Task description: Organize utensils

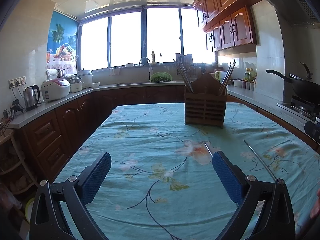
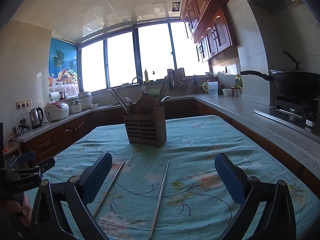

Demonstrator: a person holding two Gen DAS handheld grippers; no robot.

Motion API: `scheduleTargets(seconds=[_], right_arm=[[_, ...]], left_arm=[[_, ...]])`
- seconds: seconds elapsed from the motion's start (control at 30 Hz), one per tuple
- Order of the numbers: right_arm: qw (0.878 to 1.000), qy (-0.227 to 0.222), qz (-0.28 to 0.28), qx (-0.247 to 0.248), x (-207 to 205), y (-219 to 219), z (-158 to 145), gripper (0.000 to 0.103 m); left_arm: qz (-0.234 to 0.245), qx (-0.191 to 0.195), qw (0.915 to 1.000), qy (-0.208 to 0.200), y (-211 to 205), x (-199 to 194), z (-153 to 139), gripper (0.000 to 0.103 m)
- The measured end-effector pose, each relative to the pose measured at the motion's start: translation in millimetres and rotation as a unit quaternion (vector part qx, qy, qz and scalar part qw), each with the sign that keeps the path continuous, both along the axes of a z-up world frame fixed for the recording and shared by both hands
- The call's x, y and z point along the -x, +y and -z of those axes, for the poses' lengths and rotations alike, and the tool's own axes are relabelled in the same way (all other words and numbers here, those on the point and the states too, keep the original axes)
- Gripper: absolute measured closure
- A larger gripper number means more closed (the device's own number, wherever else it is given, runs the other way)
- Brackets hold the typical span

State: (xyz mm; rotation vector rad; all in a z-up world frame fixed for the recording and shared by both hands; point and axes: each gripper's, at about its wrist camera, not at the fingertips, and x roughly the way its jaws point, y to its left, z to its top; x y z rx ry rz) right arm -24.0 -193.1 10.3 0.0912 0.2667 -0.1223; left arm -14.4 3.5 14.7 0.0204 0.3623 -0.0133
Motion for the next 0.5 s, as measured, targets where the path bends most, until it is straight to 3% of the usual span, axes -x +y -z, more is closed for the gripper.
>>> scheduleTargets(seconds=[0.5], right_arm=[[1.000, 0.018, -0.002, -0.008, -14, -3, -1, 0.000]], left_arm=[[0.008, 0.006, 0.9999, 0.011, -7, -10, -4, 0.001]])
